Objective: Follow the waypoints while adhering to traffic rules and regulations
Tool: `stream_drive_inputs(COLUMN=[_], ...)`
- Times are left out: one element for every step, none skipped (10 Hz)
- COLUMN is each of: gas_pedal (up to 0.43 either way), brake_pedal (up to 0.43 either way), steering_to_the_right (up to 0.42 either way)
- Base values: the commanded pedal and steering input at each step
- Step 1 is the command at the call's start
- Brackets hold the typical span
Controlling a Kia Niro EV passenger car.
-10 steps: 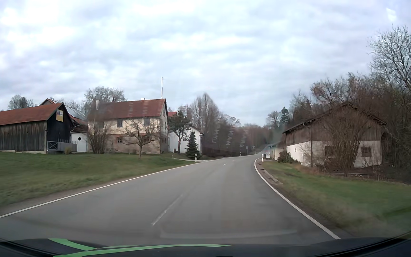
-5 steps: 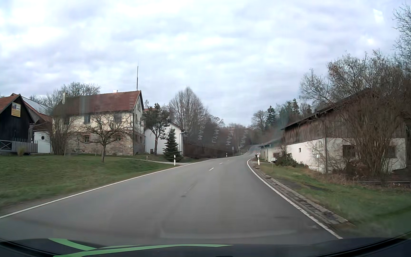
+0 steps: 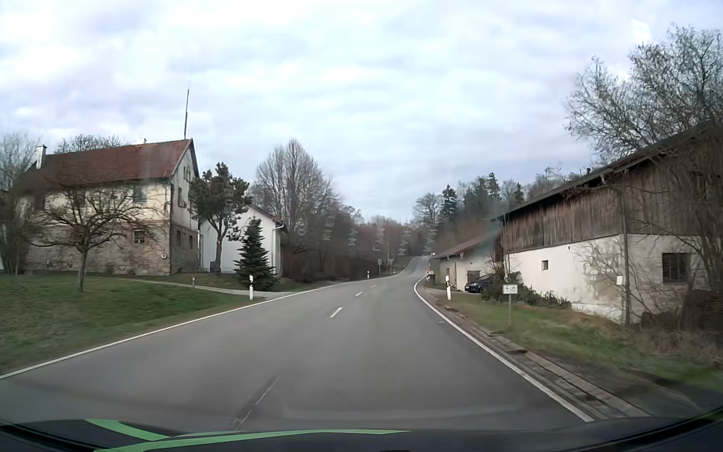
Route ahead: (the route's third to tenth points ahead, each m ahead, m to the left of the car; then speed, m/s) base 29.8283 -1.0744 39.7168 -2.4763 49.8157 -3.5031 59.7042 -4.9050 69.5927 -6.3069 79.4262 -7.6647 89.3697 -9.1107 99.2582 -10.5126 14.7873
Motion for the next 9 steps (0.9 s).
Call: stream_drive_inputs(gas_pedal=[0.130,0.130,0.138,0.138,0.150,0.150,0.150,0.150,0.157], brake_pedal=[0.000,0.000,0.000,0.000,0.000,0.000,0.000,0.000,0.000], steering_to_the_right=[0.042,0.038,0.033,0.026,0.015,0.000,-0.007,-0.005,-0.004])
